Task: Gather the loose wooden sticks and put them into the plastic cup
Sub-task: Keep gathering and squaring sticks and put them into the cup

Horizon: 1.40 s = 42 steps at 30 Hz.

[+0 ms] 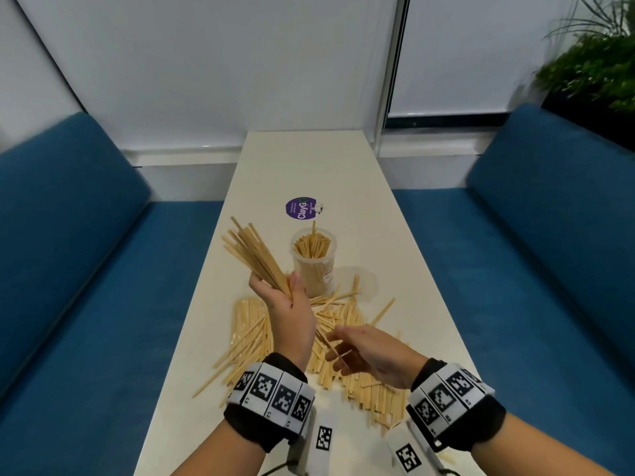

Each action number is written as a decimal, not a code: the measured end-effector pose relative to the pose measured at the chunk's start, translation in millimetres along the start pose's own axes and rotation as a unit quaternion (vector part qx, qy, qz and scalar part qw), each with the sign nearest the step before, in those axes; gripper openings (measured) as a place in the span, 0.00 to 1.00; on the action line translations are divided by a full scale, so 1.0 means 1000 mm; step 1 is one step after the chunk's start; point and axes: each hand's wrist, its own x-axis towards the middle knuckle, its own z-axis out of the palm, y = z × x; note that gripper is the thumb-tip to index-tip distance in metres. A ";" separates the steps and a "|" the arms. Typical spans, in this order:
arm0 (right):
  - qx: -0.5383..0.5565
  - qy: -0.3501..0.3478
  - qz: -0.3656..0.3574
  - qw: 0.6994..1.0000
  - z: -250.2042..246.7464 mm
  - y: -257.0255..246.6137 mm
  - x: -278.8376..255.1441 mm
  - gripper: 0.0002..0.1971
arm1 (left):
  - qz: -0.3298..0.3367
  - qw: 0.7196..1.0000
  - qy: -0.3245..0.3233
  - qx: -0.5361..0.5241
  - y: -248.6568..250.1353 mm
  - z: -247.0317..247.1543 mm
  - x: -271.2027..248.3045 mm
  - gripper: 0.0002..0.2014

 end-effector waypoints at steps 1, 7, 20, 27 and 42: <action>0.028 0.000 0.030 0.999 -0.002 0.000 0.000 0.19 | 0.021 1.000 -0.004 0.001 0.006 0.001 0.001 0.28; 0.206 -0.034 0.080 0.975 0.000 -0.010 -0.002 0.25 | 0.044 0.998 -0.053 0.013 0.009 0.006 -0.007 0.18; -0.094 -0.008 -0.075 0.993 -0.001 -0.026 -0.023 0.39 | -0.093 0.973 -0.203 0.048 -0.015 -0.003 -0.018 0.22; -0.011 0.053 -0.225 0.973 -0.003 -0.034 -0.015 0.20 | -0.181 0.883 -0.422 0.101 -0.017 -0.005 -0.030 0.15; 0.032 0.072 -0.443 0.893 0.018 -0.046 -0.020 0.27 | -0.298 0.873 -0.336 -0.188 -0.017 -0.021 -0.015 0.28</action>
